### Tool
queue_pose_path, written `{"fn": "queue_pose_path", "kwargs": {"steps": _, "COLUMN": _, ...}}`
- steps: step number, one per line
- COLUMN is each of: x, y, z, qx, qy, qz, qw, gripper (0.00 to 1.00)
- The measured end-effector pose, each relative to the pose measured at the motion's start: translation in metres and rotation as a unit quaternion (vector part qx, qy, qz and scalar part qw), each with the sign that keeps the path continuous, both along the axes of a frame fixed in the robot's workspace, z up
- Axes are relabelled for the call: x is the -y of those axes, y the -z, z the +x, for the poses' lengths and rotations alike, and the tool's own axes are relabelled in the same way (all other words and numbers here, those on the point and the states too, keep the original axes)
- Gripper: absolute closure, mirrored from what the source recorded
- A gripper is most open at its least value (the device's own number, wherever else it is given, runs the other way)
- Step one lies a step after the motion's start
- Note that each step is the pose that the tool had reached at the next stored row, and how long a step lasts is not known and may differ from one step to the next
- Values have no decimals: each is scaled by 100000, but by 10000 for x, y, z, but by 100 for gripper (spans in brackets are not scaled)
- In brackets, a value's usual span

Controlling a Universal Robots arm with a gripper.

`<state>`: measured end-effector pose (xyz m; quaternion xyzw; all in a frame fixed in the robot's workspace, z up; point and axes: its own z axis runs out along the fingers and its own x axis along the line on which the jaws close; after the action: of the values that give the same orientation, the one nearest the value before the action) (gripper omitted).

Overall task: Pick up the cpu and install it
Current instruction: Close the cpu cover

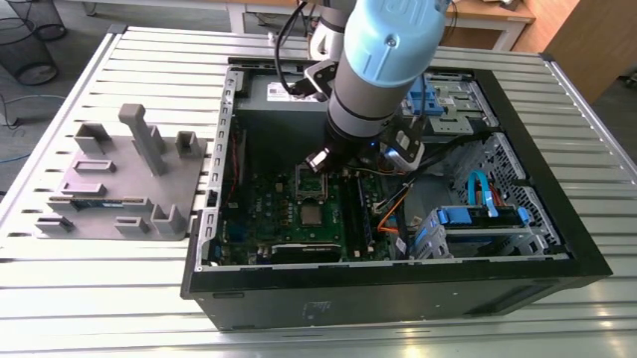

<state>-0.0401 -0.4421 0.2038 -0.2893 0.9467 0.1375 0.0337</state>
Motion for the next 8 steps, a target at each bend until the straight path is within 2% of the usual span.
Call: {"fn": "queue_pose_path", "kwargs": {"steps": 8, "x": 0, "y": 34, "z": -14, "qx": -1, "qy": -56, "qz": 1, "qw": 100000, "gripper": 89}}
